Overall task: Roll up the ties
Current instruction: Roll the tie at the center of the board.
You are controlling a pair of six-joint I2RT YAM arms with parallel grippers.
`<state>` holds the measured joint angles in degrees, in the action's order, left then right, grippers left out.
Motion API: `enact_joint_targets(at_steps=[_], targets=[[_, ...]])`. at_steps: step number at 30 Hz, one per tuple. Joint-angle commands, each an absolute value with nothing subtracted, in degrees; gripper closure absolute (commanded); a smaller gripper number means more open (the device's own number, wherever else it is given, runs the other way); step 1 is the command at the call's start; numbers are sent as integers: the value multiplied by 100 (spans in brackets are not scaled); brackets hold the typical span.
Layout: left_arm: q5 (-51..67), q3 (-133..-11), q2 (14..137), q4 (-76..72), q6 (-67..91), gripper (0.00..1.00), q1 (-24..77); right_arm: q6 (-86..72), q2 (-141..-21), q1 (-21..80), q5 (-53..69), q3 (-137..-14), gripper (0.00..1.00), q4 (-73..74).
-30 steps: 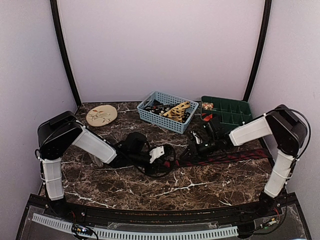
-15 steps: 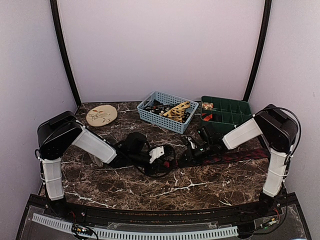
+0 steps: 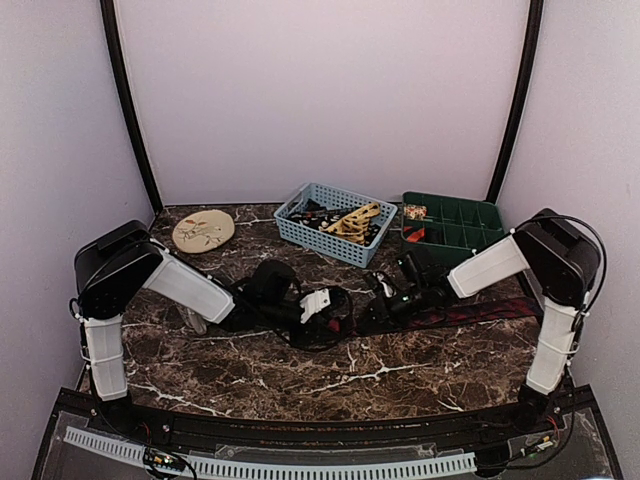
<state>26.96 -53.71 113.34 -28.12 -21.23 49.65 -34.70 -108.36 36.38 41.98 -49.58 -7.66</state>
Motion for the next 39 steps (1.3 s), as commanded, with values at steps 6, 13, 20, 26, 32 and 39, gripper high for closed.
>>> enact_joint_targets(at_steps=[6, 13, 20, 26, 32, 39], targets=[[2544, -5159, 10952, -2233, -2533, 69, 4900, -3249, -10323, 3283, 4212, -4902, 78, -373], [2599, -5244, 11001, -2197, -2558, 69, 4897, -3567, -10487, 3491, 4545, -5184, 73, -649], [2627, -5256, 11030, -2231, -2510, 69, 4896, -3431, -10956, 3625, 4463, -5443, 73, -414], [2629, -5254, 11039, -2259, -2505, 69, 4896, -3498, -11045, 3755, 4444, -5486, 80, -507], [2579, -5303, 11026, -2226, -2533, 69, 4896, -3553, -10929, 3797, 4402, -5515, 98, -547], [2684, -5405, 10839, -2397, -2312, 68, 4896, -3696, -11066, 3948, 4374, -5493, 100, -756]])
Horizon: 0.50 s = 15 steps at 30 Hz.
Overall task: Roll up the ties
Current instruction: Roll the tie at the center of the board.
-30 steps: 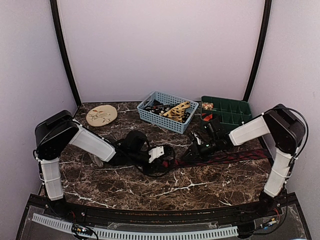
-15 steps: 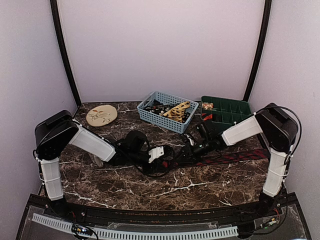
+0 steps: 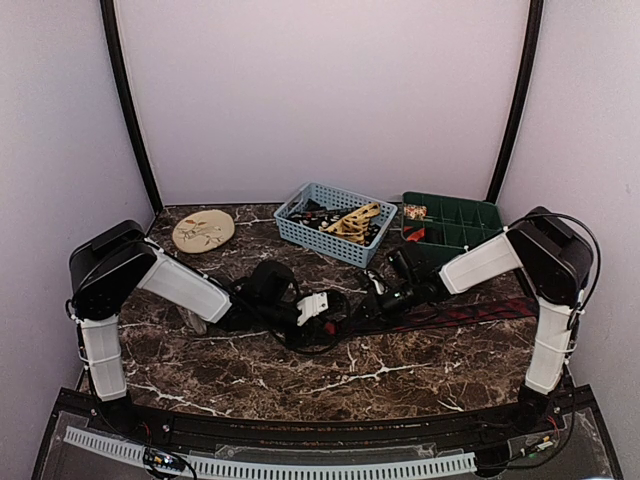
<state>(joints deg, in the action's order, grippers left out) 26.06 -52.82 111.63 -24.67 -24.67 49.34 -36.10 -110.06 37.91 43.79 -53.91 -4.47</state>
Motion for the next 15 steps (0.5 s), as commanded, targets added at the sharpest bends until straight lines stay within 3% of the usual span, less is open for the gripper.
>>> enact_joint_targets(at_steps=[1, 15], targets=[[2729, -5425, 10834, -2458, -2254, 68, 4896, -3700, -11142, 3973, 4350, -5474, 100, -800], [3140, -5887, 11666, -2741, -1980, 65, 4906, -3917, -11482, 3990, 4342, -5217, 100, -1393]])
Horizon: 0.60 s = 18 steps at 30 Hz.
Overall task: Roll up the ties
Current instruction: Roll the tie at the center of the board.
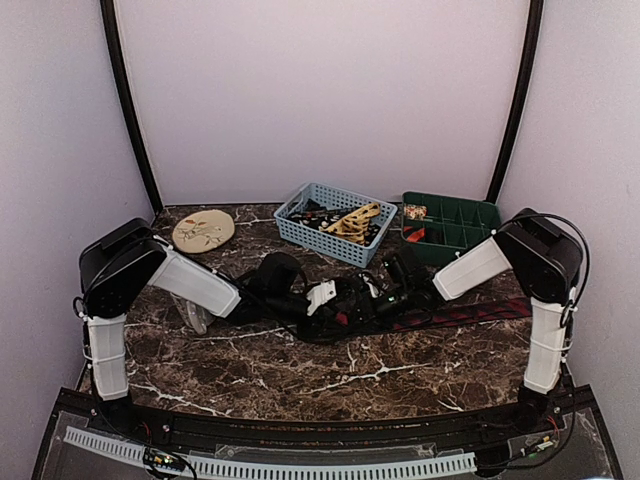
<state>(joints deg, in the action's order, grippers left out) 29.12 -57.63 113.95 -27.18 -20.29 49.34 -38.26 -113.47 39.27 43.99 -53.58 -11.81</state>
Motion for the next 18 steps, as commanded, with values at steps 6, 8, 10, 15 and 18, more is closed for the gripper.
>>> enact_joint_targets(at_steps=[6, 8, 10, 15, 18], targets=[[2981, -5526, 11810, -2619, -2112, 67, 4902, -3833, -11257, 3886, 4318, -5093, 95, -1338], [2907, -5489, 11844, -2481, -2178, 67, 4896, -3771, -11180, 3827, 4347, -5087, 91, -1281], [2856, -5482, 11877, -2363, -2230, 67, 4887, -3758, -11103, 3766, 4408, -5060, 86, -1272], [2864, -5536, 11918, -2148, -2284, 67, 4876, -3829, -10774, 3623, 4475, -4927, 71, -1320], [2852, -5596, 11918, -2044, -2324, 67, 4878, -3961, -10580, 3630, 4504, -4863, 66, -1435]])
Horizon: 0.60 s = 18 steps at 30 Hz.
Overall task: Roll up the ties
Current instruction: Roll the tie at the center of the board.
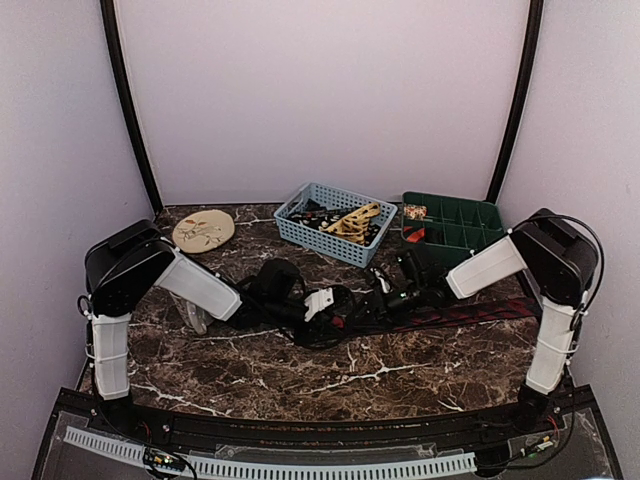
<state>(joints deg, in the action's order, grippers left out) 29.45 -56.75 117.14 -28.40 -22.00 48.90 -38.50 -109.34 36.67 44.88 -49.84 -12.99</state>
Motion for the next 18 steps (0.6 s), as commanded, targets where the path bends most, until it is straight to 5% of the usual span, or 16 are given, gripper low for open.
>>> enact_joint_targets(at_steps=[1, 14, 18], targets=[[2848, -5613, 11918, -2007, -2336, 67, 4871, -4027, -10548, 3649, 4532, -4863, 66, -1478], [2878, -5678, 11927, -1949, -2340, 66, 4872, -3811, -11107, 3874, 4483, -5388, 70, -1006], [2889, -5692, 11927, -1953, -2319, 66, 4877, -3806, -11187, 3906, 4506, -5461, 79, -1037]])
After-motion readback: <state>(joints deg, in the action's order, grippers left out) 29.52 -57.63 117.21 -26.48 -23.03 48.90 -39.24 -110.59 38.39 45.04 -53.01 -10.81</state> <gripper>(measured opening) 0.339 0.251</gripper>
